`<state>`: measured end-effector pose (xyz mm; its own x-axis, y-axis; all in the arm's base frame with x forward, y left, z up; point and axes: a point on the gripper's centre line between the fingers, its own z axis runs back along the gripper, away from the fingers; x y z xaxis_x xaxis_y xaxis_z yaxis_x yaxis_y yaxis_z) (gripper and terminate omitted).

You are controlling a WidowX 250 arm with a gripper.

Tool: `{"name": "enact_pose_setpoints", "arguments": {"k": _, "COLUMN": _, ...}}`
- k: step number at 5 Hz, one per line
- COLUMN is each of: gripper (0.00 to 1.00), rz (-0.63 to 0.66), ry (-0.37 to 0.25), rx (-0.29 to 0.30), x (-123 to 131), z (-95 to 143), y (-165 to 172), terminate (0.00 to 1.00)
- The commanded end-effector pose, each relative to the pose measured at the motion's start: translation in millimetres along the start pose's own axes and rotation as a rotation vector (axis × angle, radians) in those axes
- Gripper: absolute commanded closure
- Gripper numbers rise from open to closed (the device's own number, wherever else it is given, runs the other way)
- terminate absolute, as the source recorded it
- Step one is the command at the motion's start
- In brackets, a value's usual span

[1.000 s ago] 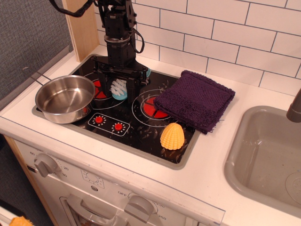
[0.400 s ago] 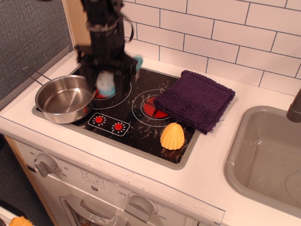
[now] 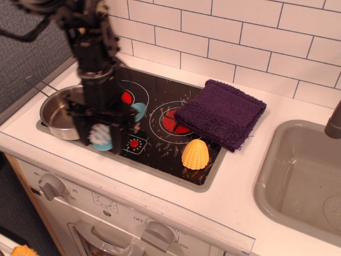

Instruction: Move the brush to the front right beside the pot

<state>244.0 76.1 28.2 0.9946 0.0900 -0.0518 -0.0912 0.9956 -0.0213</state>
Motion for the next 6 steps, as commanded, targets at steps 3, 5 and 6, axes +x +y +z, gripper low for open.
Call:
{"name": "enact_pose_setpoints", "arguments": {"k": 3, "gripper": 0.0, "rz": -0.119, "ry": -0.027, "rx": 0.046, "x": -9.8, "z": -7.7, "y": -12.6, "terminate": 0.0}}
{"name": "enact_pose_setpoints", "arguments": {"k": 5, "gripper": 0.0, "rz": -0.261, "ry": -0.176, "rx": 0.095, "x": -15.9, "z": 15.4, "y": -35.3, "terminate": 0.0}}
{"name": "enact_pose_setpoints", "arguments": {"k": 6, "gripper": 0.0, "rz": -0.242, "ry": -0.181, "rx": 0.093, "x": -18.9, "z": 19.7, "y": -33.3, "terminate": 0.0}}
